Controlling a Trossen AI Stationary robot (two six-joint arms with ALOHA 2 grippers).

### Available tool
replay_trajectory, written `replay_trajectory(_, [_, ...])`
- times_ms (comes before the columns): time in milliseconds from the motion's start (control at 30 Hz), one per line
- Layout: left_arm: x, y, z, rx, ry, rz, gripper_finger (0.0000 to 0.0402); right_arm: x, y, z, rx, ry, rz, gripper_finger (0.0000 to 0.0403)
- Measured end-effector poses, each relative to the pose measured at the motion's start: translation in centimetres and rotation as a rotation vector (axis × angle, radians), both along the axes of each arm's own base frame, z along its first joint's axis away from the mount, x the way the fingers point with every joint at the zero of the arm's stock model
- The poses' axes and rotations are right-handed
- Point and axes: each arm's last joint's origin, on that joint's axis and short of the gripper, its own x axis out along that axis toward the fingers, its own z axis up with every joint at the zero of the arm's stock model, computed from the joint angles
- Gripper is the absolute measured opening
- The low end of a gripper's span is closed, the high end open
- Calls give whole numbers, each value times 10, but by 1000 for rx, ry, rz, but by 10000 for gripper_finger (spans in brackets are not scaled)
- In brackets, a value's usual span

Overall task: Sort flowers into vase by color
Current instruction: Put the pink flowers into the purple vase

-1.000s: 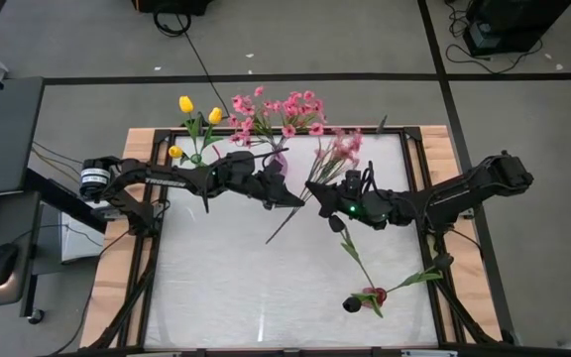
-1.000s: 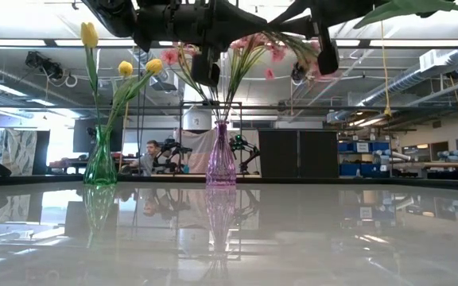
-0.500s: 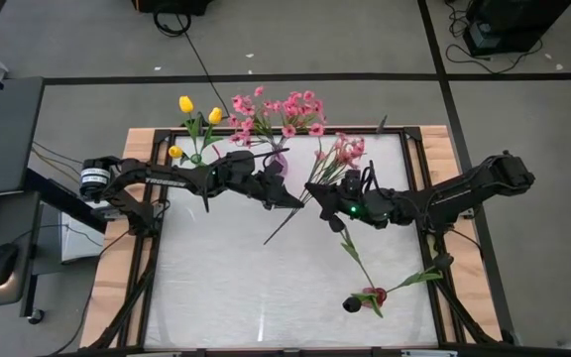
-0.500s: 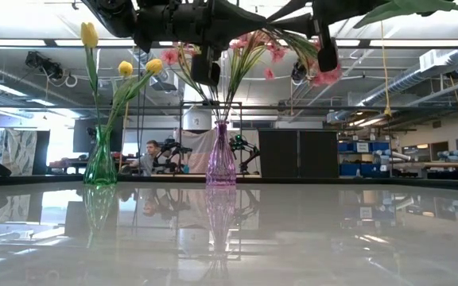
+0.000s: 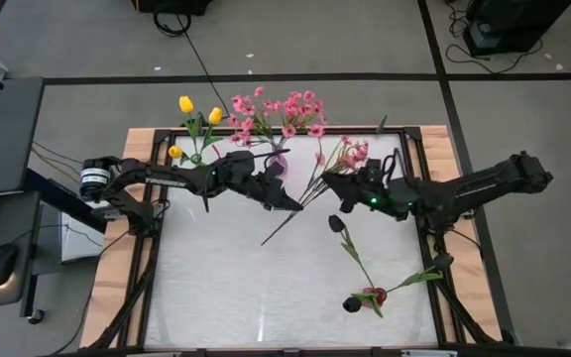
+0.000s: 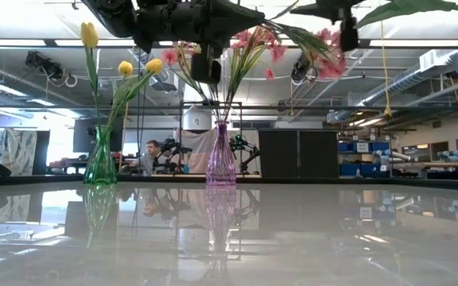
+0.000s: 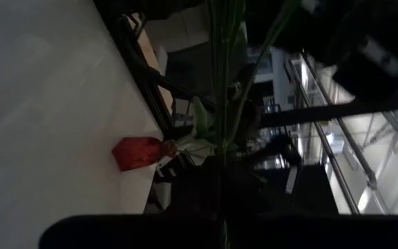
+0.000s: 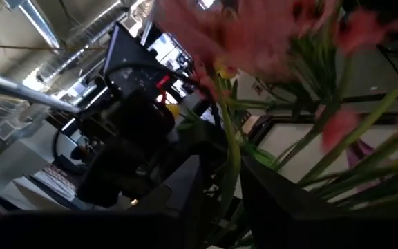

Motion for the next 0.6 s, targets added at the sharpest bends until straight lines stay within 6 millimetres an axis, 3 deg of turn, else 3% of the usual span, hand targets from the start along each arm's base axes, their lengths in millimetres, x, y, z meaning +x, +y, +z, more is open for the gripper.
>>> replay_trajectory(333, [0,-2,10,28,-108,-39,6,-40,-7,28,-61,-41,-2,114])
replay_trajectory(600, [0,-2,20,-8,-195,-38,5,-58,-11,37,-74,-53,-3,114])
